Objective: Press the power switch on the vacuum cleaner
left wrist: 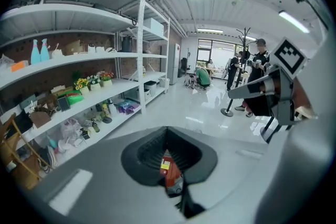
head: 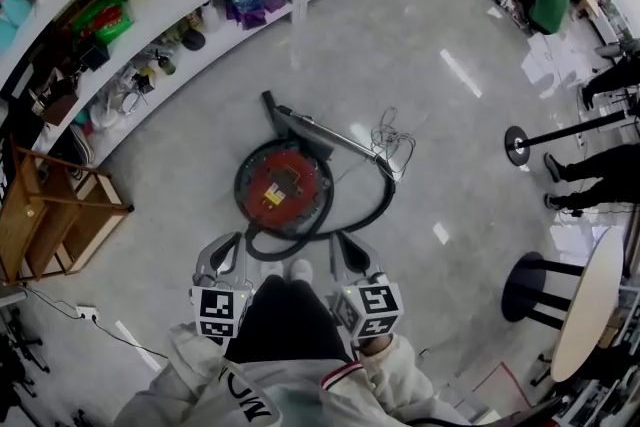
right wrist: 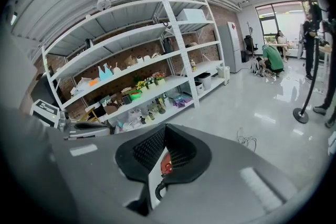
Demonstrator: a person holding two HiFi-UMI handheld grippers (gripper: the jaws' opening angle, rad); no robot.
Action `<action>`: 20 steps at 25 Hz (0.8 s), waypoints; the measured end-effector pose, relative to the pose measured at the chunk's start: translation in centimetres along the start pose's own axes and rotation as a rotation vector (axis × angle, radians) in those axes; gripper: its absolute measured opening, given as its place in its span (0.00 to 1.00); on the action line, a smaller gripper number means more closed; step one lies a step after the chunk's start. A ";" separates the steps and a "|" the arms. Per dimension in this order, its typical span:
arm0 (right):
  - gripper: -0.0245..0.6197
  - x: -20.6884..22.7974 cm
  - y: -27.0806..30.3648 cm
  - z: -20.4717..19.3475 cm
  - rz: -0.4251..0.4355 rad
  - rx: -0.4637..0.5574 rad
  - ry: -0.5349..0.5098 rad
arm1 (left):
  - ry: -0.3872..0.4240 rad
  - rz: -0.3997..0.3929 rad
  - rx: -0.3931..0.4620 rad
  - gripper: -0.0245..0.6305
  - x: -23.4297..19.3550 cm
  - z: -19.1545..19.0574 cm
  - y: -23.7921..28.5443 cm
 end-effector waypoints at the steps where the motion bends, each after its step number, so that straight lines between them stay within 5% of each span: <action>1: 0.04 0.2 0.2 -0.1 -0.004 0.001 0.006 | -0.002 -0.002 -0.006 0.04 0.0 -0.4 0.3; 20: 0.04 1.9 4.6 -4.6 0.000 -0.050 0.068 | 0.001 -0.026 -0.052 0.04 -0.1 -4.1 6.6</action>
Point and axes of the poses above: the fingertips, and each gripper's own axes: y forward along the fingers, x to its right, z out of its top, the point moved 2 cm from there along -y, backward along the fingers, and after that the axes turned 14 degrees about -x, right-handed, at the moved point
